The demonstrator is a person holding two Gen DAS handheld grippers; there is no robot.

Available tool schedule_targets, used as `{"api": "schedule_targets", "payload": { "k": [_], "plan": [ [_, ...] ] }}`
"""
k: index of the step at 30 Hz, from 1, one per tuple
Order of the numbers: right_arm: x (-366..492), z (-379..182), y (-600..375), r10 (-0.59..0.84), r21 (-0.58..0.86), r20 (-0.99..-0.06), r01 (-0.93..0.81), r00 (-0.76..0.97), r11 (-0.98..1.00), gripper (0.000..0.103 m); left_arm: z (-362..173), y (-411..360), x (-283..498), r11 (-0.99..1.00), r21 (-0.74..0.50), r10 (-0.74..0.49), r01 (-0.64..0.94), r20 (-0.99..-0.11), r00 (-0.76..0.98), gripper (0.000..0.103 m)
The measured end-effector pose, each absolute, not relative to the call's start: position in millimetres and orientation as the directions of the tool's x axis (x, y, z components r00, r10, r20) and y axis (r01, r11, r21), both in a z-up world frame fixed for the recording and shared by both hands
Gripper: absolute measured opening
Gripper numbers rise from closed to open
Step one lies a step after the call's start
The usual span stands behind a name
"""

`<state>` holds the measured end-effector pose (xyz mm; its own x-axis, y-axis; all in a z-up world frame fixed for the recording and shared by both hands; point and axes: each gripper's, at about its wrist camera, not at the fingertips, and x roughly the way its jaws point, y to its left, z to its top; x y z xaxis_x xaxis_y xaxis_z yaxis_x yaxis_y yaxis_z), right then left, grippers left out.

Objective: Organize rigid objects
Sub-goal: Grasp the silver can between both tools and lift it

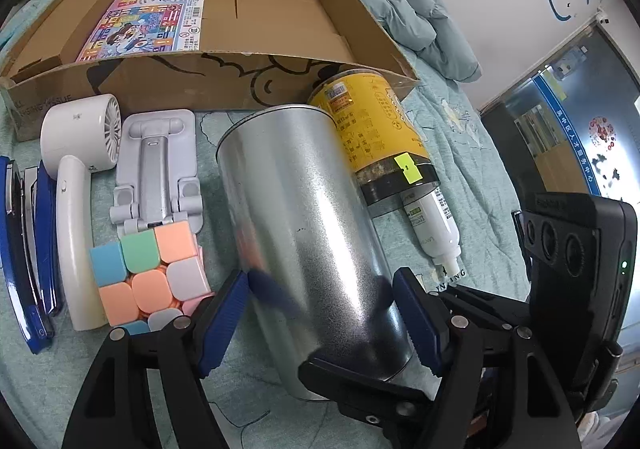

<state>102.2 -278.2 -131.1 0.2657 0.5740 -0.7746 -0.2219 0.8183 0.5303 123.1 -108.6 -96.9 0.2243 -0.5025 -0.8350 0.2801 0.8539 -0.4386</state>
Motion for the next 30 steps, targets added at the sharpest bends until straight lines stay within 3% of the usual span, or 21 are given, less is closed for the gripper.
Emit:
{"api": "schedule_targets", "payload": {
  "k": [18, 30],
  "plan": [
    [106.0, -131.0, -254.2, 0.486, 0.432, -0.820, -0.230, 0.302, 0.872, 0.087, -98.9, -109.1, 123.1, 0.856, -0.420, -0.493, 0.303, -0.839, 0.230, 0.074],
    [106.8, -104.4, -247.6, 0.492, 0.424, -0.796, -0.256, 0.353, 0.869, 0.087, -58.9, -97.6, 116.2, 0.863, -0.381, -0.484, 0.331, -0.813, 0.324, 0.073]
  ]
}}
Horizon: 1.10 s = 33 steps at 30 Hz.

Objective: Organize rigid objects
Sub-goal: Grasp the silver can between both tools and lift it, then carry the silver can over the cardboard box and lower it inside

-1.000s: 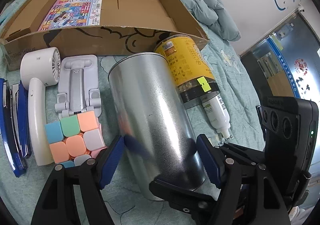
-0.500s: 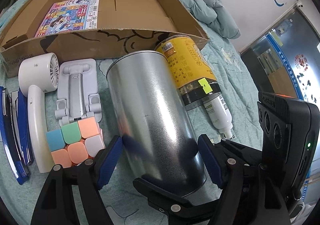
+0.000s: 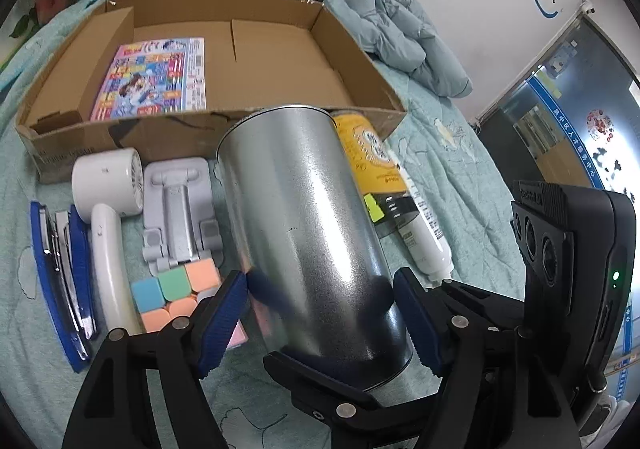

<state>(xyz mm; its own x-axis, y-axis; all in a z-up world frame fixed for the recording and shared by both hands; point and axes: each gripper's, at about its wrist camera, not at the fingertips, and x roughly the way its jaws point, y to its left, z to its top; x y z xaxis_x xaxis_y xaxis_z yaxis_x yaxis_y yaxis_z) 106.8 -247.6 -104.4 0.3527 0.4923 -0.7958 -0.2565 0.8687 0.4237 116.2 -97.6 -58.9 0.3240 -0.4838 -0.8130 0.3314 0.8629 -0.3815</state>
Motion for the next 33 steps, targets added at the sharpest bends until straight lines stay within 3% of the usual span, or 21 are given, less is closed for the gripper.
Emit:
{"api": "schedule_targets", "payload": {
  "k": [11, 33],
  "plan": [
    [117.2, -81.6, -245.4, 0.490, 0.403, -0.774, -0.284, 0.403, 0.870, 0.087, -29.0, -94.3, 129.6, 0.859, -0.354, -0.487, 0.369, -0.788, 0.378, 0.073],
    [139.9, -66.7, -248.5, 0.480, 0.387, -0.763, -0.288, 0.433, 0.876, 0.087, -22.1, -100.2, 157.9, 0.852, -0.344, -0.495, 0.395, -0.774, 0.395, 0.073]
  ]
}}
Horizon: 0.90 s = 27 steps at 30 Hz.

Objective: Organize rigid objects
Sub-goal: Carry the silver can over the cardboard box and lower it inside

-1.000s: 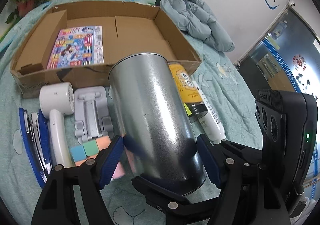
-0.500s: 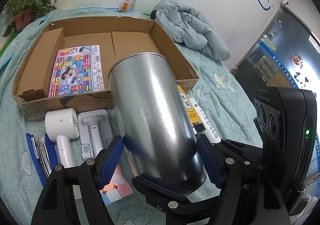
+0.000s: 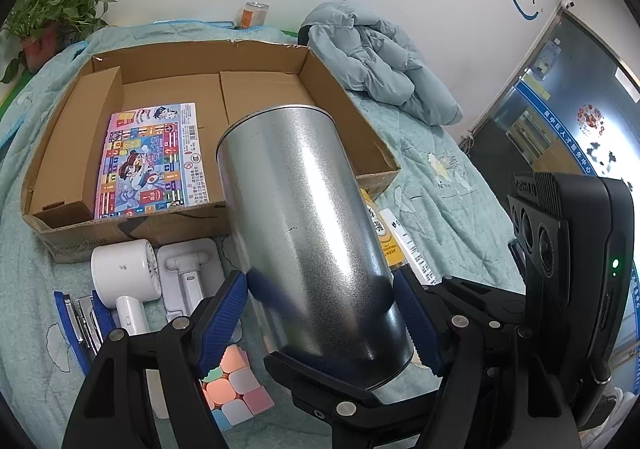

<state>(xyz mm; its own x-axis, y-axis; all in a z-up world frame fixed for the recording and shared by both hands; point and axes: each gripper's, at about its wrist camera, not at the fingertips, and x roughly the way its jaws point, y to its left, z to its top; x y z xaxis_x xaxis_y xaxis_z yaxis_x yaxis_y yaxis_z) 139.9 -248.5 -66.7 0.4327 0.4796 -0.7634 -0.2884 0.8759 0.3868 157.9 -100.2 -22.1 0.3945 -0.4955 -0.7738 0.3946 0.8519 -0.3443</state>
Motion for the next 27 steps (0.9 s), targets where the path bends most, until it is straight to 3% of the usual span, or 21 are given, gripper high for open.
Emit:
{"api": "schedule_targets", "payload": {
  "k": [15, 27],
  "plan": [
    [142.0, -15.6, -252.8, 0.449, 0.286, -0.729, -0.365, 0.517, 0.886, 0.087, 34.7, -100.0, 156.0, 0.836, -0.317, -0.524, 0.448, -0.703, 0.481, 0.073],
    [221.5, 31.0, -243.8, 0.468, 0.253, -0.713, -0.430, 0.523, 0.867, 0.087, 81.1, -91.0, 248.2, 0.859, -0.315, -0.501, 0.404, -0.682, 0.533, 0.073]
  ]
}}
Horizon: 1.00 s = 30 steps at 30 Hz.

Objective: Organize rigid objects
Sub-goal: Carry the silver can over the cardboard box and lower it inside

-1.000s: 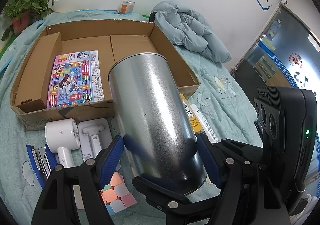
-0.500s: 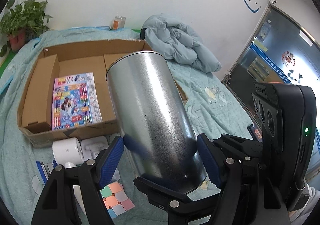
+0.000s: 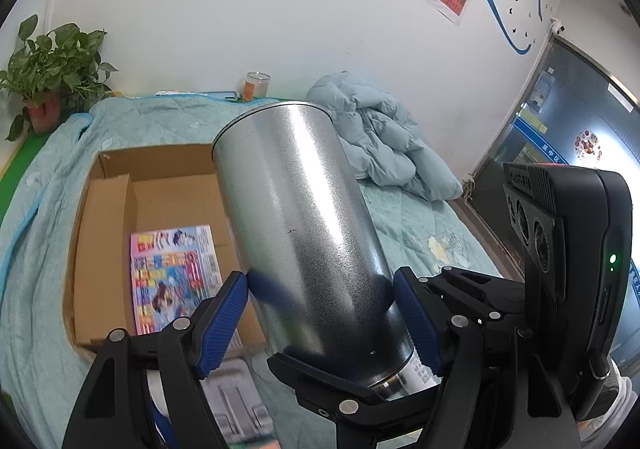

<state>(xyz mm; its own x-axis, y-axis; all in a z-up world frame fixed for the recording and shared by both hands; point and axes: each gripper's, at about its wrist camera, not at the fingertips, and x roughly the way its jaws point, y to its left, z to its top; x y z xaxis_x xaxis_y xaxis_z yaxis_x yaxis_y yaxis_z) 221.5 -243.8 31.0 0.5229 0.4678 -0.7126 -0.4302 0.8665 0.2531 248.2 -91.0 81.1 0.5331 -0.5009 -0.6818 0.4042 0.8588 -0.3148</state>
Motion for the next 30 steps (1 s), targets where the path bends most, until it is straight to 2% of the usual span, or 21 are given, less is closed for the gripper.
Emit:
{"api": "schedule_targets", "payload": {
  "k": [7, 18, 26, 28, 29, 30],
  "plan": [
    [261.9, 21.4, -240.2, 0.485, 0.295, -0.725, -0.416, 0.490, 0.860, 0.087, 67.3, -93.4, 307.3, 0.865, -0.313, -0.485, 0.392, -0.721, 0.495, 0.073],
    [295.9, -76.6, -250.6, 0.490, 0.400, -0.802, -0.304, 0.341, 0.865, 0.087, -55.0, -111.8, 346.8, 0.857, -0.372, -0.483, 0.357, -0.820, 0.307, 0.072],
    [303.0, -92.3, -252.8, 0.504, 0.437, -0.811, -0.266, 0.296, 0.860, 0.088, -81.8, -113.5, 359.7, 0.853, -0.404, -0.498, 0.332, -0.821, 0.280, 0.072],
    [300.3, -87.7, -255.3, 0.513, 0.442, -0.807, -0.278, 0.293, 0.853, 0.088, -83.2, -112.7, 360.2, 0.864, -0.383, -0.475, 0.327, -0.833, 0.282, 0.070],
    [299.0, -85.3, -256.8, 0.520, 0.444, -0.802, -0.288, 0.293, 0.848, 0.088, -86.2, -113.2, 361.3, 0.881, -0.350, -0.440, 0.318, -0.853, 0.280, 0.059],
    [294.7, -82.5, -258.1, 0.523, 0.440, -0.800, -0.305, 0.294, 0.844, 0.088, -86.8, -111.0, 362.0, 0.881, -0.351, -0.440, 0.318, -0.855, 0.274, 0.061]
  ]
}}
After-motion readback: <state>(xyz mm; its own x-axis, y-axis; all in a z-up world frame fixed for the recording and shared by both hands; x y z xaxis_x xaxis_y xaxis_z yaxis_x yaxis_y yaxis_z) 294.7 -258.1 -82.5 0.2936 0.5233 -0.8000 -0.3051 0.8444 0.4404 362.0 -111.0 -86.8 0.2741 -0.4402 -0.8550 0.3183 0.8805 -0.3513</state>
